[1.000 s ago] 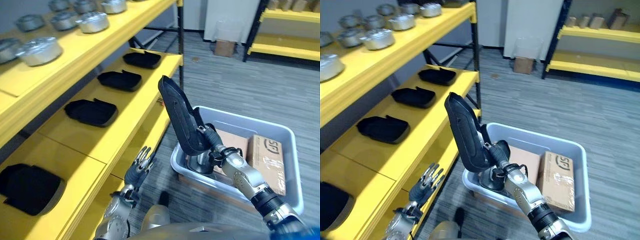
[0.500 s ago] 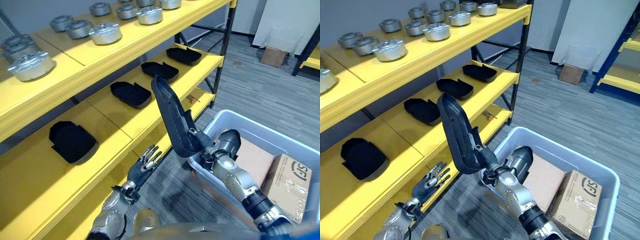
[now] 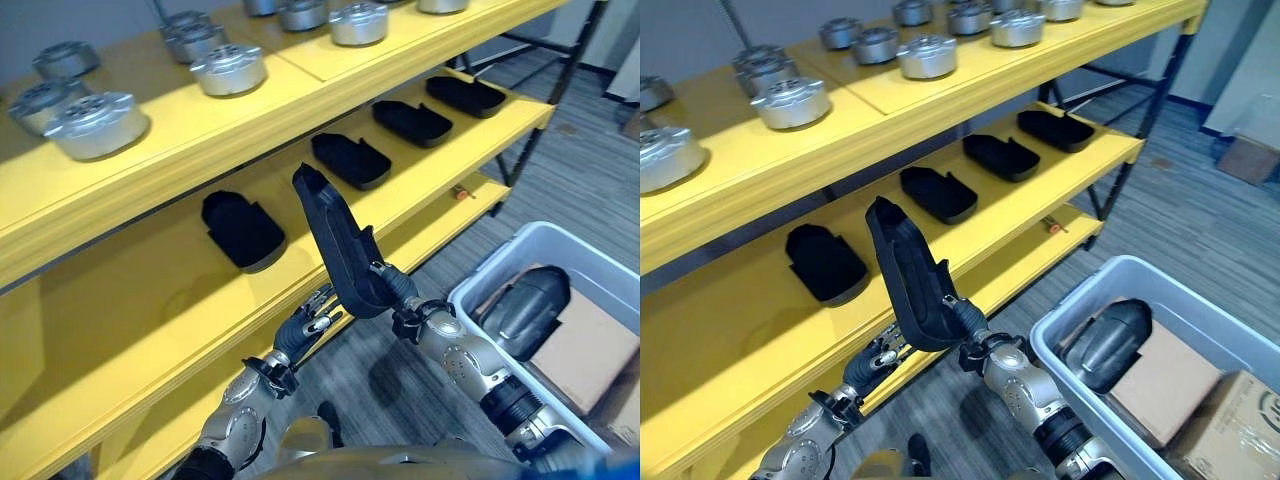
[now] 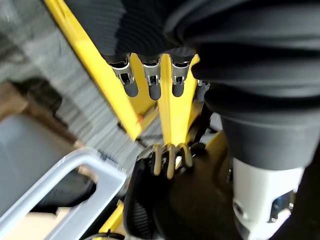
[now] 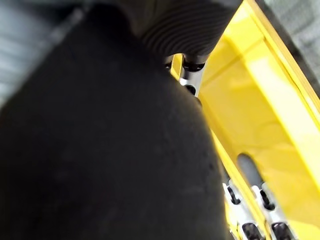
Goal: Move parts from the plastic box to the shelf.
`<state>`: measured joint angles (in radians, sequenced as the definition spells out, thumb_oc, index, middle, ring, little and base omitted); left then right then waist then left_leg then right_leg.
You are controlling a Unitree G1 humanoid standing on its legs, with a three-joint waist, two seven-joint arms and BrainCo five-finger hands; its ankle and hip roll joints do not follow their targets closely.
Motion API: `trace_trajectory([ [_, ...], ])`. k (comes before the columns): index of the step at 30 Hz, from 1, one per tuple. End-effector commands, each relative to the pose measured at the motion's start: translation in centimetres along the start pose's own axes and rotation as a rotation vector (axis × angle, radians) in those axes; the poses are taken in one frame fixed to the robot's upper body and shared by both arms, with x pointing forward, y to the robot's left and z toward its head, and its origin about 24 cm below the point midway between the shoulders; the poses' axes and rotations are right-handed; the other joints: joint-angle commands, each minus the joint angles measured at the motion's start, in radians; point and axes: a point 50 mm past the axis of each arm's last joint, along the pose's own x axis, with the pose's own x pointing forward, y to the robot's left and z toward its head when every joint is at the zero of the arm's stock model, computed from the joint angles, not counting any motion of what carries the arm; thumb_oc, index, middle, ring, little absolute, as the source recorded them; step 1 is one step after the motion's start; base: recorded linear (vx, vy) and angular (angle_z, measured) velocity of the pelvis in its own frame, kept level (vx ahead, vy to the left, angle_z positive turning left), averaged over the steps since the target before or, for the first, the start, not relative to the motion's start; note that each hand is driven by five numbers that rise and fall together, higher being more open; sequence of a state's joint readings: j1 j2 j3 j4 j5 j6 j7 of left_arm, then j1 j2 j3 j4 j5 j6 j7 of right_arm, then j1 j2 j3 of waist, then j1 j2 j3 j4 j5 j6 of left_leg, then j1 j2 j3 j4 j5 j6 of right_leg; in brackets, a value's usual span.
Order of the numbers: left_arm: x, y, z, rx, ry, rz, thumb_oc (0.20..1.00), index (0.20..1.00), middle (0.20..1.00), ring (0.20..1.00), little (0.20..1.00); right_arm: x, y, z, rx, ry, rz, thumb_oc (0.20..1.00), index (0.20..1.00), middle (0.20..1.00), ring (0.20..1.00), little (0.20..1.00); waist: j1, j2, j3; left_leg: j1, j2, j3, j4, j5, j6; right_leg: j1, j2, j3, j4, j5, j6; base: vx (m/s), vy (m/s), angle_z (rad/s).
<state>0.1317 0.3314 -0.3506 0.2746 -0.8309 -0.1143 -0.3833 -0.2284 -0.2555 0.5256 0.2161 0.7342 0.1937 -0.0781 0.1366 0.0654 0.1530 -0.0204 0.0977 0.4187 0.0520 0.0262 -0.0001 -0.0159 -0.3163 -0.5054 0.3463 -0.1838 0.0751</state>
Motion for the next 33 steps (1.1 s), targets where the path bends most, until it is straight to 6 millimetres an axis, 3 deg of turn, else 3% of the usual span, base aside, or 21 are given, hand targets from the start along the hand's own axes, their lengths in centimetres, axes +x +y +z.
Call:
trace_trajectory([
  [1,-0.4,-0.5,2.6,0.144,-0.079,-0.024,1.000,1.000,1.000,1.000,1.000,0.0,2.7,3.7,0.031,-0.160,0.166,0.200,0.200,0.200,0.200,0.200,0.021,-0.026,-0.005,0.071,0.104,-0.037,0.045,0.006,-0.088,0.106,0.080,-0.013,-0.139,0.049,0.008,-0.11,0.302,0.32],
  [9,-2.0,0.1,3.2,0.219,-0.079,0.016,1.000,1.000,1.000,1.000,1.000,-0.3,2.8,2.8,0.004,-0.120,0.185,0.200,0.200,0.200,0.200,0.200,0.074,-0.019,0.012,0.068,0.061,-0.071,-0.015,0.023,-0.069,0.120,0.057,-0.036,-0.165,0.077,0.047,-0.08,0.227,0.39],
  [18,-2.4,0.5,2.9,0.180,-0.092,0.023,1.000,1.000,1.000,1.000,1.000,-0.3,2.4,4.3,-0.081,-0.169,0.178,0.200,0.200,0.200,0.200,0.200,0.118,-0.026,0.021,0.073,-0.011,-0.042,-0.061,0.011,-0.026,0.124,0.004,-0.090,-0.213,0.174,0.084,-0.12,0.222,0.13],
  [20,-2.2,0.5,2.9,0.174,-0.091,0.018,1.000,1.000,1.000,1.000,1.000,-0.3,2.3,4.4,-0.073,-0.176,0.175,0.200,0.200,0.200,0.200,0.200,0.120,-0.027,0.021,0.083,-0.028,-0.033,-0.074,0.001,-0.010,0.106,-0.024,-0.096,-0.194,0.201,0.094,-0.11,0.179,-0.01],
  [23,-1.8,0.6,2.9,0.197,-0.072,0.008,1.000,1.000,1.000,1.000,1.000,-0.5,2.0,4.2,-0.057,-0.174,0.170,0.200,0.200,0.200,0.200,0.200,0.114,-0.028,0.014,0.077,-0.055,-0.033,-0.072,-0.013,0.020,0.097,-0.028,-0.070,-0.102,0.180,0.097,-0.06,0.149,0.11],
  [27,-1.9,0.8,2.5,0.187,-0.073,0.014,1.000,1.000,1.000,1.000,1.000,-0.7,2.3,3.7,-0.051,-0.173,0.169,0.200,0.200,0.200,0.200,0.200,0.090,-0.036,0.012,0.096,-0.092,-0.053,-0.084,-0.034,0.049,0.044,0.008,-0.010,0.014,0.179,0.106,0.02,0.065,0.34],
  [28,-1.9,0.8,2.5,0.193,-0.068,0.010,1.000,1.000,1.000,1.000,1.000,-0.7,2.4,3.6,-0.039,-0.183,0.164,0.200,0.200,0.200,0.200,0.200,0.075,-0.041,0.016,0.110,-0.102,-0.063,-0.097,-0.041,0.055,0.024,0.048,0.020,0.033,0.172,0.108,0.02,-0.007,0.22],
  [29,-1.9,0.8,2.5,0.194,-0.068,0.011,1.000,1.000,1.000,1.000,1.000,-0.7,2.4,3.6,-0.038,-0.184,0.165,0.200,0.200,0.200,0.200,0.200,0.074,-0.041,0.017,0.111,-0.102,-0.064,-0.099,-0.041,0.055,0.024,0.052,0.022,0.034,0.172,0.108,-0.03,-0.090,0.42],
  [30,-1.9,0.9,2.7,0.201,-0.065,0.004,1.000,1.000,1.000,1.000,1.000,-0.8,2.2,3.7,-0.028,-0.198,0.159,0.200,0.200,0.200,0.200,0.200,0.060,-0.045,0.021,0.100,-0.098,-0.069,-0.095,-0.027,0.051,0.029,0.128,0.048,-0.016,0.170,0.081,-0.03,-0.117,0.54],
  [31,-1.8,0.9,2.8,0.204,-0.060,0.000,1.000,1.000,1.000,1.000,1.000,-0.8,2.0,3.7,-0.024,-0.204,0.155,0.200,0.200,0.200,0.200,0.200,0.054,-0.050,0.022,0.097,-0.102,-0.081,-0.095,-0.026,0.045,0.037,0.165,0.072,-0.053,0.166,0.071,-0.01,-0.204,0.84],
  [32,-1.6,0.6,2.7,0.226,-0.044,-0.007,1.000,1.000,1.000,1.000,1.000,-0.9,1.7,3.7,-0.019,-0.214,0.148,0.200,0.200,0.200,0.200,0.200,0.039,-0.063,0.024,0.089,-0.114,-0.119,-0.089,-0.021,0.024,0.069,0.242,0.128,-0.168,0.163,0.042,0.04,-0.151,0.80],
  [33,-1.6,0.6,2.6,0.235,-0.039,-0.005,1.000,1.000,1.000,1.000,1.000,-0.9,1.6,3.6,-0.019,-0.215,0.147,0.200,0.200,0.200,0.200,0.200,0.037,-0.066,0.024,0.086,-0.117,-0.127,-0.086,-0.019,0.020,0.078,0.254,0.139,-0.190,0.162,0.035,0.06,-0.155,0.81],
])
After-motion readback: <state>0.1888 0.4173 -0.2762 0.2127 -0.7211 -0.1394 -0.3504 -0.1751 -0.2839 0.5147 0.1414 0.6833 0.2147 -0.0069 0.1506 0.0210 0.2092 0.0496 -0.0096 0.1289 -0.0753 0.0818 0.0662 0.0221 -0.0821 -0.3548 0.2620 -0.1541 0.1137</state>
